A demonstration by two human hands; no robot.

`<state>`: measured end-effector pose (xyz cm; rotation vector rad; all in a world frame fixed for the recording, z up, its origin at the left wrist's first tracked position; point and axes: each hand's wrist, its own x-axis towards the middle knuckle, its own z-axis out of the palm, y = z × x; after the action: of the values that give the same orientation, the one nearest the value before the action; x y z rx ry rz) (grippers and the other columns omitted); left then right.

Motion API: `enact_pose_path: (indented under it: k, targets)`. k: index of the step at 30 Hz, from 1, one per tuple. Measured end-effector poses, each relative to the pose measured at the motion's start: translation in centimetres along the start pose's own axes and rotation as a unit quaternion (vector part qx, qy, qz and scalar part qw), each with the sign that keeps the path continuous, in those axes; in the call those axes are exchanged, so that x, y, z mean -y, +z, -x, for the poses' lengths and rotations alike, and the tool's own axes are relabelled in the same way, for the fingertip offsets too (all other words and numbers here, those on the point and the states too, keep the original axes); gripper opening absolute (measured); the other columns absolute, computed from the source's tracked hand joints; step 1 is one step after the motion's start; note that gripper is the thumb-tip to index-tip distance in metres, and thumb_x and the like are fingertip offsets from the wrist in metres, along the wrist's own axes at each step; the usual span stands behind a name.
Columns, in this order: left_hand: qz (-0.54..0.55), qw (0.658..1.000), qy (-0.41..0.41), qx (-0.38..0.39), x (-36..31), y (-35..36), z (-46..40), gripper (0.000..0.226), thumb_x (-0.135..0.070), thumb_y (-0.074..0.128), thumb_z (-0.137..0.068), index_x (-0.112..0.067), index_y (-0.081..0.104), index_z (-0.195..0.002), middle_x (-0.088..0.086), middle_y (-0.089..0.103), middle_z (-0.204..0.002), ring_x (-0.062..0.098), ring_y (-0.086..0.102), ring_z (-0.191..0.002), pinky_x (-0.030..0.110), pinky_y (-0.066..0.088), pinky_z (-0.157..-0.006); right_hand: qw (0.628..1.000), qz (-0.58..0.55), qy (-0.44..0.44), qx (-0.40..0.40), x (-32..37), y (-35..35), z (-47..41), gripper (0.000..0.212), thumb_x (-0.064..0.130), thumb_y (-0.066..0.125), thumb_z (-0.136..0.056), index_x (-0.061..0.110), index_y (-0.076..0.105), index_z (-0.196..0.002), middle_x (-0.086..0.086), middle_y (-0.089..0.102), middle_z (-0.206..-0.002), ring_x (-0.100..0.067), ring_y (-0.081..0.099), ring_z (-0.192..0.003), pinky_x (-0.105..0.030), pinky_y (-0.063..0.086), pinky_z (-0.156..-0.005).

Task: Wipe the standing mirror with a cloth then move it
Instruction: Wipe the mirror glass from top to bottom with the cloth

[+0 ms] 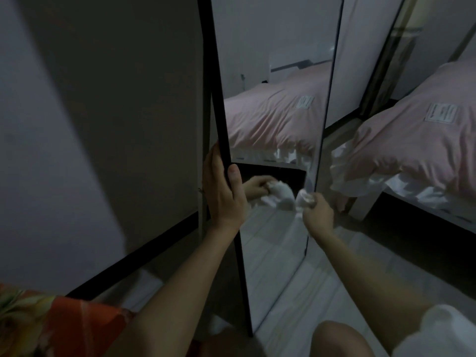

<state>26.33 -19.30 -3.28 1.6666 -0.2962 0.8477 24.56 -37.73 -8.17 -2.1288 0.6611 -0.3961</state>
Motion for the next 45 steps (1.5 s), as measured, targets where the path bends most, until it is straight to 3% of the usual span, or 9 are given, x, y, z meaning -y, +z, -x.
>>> enact_pose_path:
  k: [6,14,18,23,30,34,39,42,45]
  targets:
    - [-0.096,0.995,0.018,-0.023,-0.5,0.4,0.6,0.055,-0.044,0.02,-0.098,-0.019,0.003,-0.144,-0.003,0.007,-0.148,-0.007,0.001,-0.134,0.01,0.001,-0.112,0.981,-0.065,-0.184,-0.012,3.2,0.3,-0.4,0.05,-0.009,0.046,-0.085,0.007,0.047,-0.132,-0.013,0.046,-0.135,-0.023,0.044,-0.124,-0.019,0.031,-0.101]
    - [-0.303,0.915,0.264,0.023,-2.4,0.7,1.7,0.081,-0.022,0.041,-0.087,-0.023,-0.013,-0.148,0.0,-0.021,-0.155,0.031,-0.005,-0.144,0.053,0.002,-0.116,0.994,-0.062,0.008,0.087,-1.4,0.9,0.5,0.038,-0.002,0.049,-0.088,0.01,0.057,-0.123,-0.016,0.062,-0.118,-0.027,0.059,-0.102,-0.035,0.049,-0.084]
    - [-0.361,0.87,0.324,0.09,-2.9,1.6,2.6,0.064,-0.018,0.041,-0.085,-0.013,0.018,-0.145,0.012,0.017,-0.152,0.028,0.004,-0.145,0.049,0.002,-0.117,0.995,-0.086,-0.006,0.053,-0.2,-0.2,-1.1,0.048,-0.004,0.05,-0.085,0.015,0.054,-0.129,-0.01,0.06,-0.123,-0.024,0.056,-0.11,-0.028,0.044,-0.084]
    - [-0.37,0.845,0.326,0.208,-4.1,3.9,1.5,0.048,-0.02,0.041,-0.082,-0.008,0.053,-0.128,0.017,0.051,-0.135,0.033,0.044,-0.128,0.048,0.037,-0.105,0.992,-0.119,-0.051,-0.008,1.4,-2.4,-4.4,0.051,-0.006,0.04,-0.087,0.015,0.051,-0.132,-0.012,0.058,-0.126,-0.023,0.058,-0.107,-0.032,0.05,-0.086]
    - [-0.486,0.765,0.294,0.304,-5.4,7.2,-1.4,0.051,-0.028,0.035,-0.076,-0.012,0.061,-0.118,0.012,0.062,-0.122,0.029,0.056,-0.117,0.043,0.045,-0.095,0.969,-0.081,-0.211,-0.103,8.0,-6.2,-11.2,0.052,-0.013,0.039,-0.08,0.003,0.055,-0.126,-0.021,0.062,-0.113,-0.033,0.059,-0.102,-0.034,0.048,-0.083]
    - [-0.519,0.73,0.319,0.311,-5.8,8.6,-2.3,0.049,-0.037,0.054,-0.071,-0.014,0.063,-0.114,0.009,0.063,-0.118,0.026,0.056,-0.116,0.042,0.044,-0.095,0.961,-0.033,-0.261,-0.088,9.6,-5.6,-14.9,0.057,-0.011,0.04,-0.08,0.007,0.047,-0.134,-0.017,0.05,-0.133,-0.029,0.048,-0.121,-0.018,0.034,-0.097]
    - [-0.538,0.709,0.308,0.337,-4.7,9.3,-2.1,0.055,-0.041,0.058,-0.077,-0.014,0.054,-0.125,0.011,0.054,-0.131,0.028,0.044,-0.128,0.045,0.036,-0.104,0.985,-0.046,-0.165,0.021,2.5,-2.5,-13.8,0.044,-0.005,0.045,-0.087,0.009,0.049,-0.129,-0.01,0.055,-0.122,-0.024,0.054,-0.112,-0.004,0.039,-0.085]
    - [-0.53,0.694,0.329,0.358,-4.0,10.0,-1.7,0.059,-0.037,0.046,-0.09,-0.008,0.031,-0.14,0.016,0.03,-0.147,0.032,0.02,-0.14,0.05,0.018,-0.112,0.989,-0.075,0.03,0.125,-2.3,-1.3,-12.7,0.034,0.011,0.049,-0.094,0.011,0.054,-0.127,-0.012,0.062,-0.119,-0.027,0.06,-0.101,-0.029,0.052,-0.085]
    - [-0.537,0.695,0.321,0.355,-4.1,9.7,-1.5,0.059,-0.045,0.054,-0.082,-0.013,0.046,-0.132,0.012,0.045,-0.139,0.029,0.035,-0.134,0.047,0.029,-0.108,0.994,-0.039,0.066,0.071,-1.5,-2.2,-12.7,0.032,0.008,0.045,-0.094,0.005,0.058,-0.124,-0.019,0.062,-0.118,-0.032,0.06,-0.102,-0.031,0.047,-0.077]
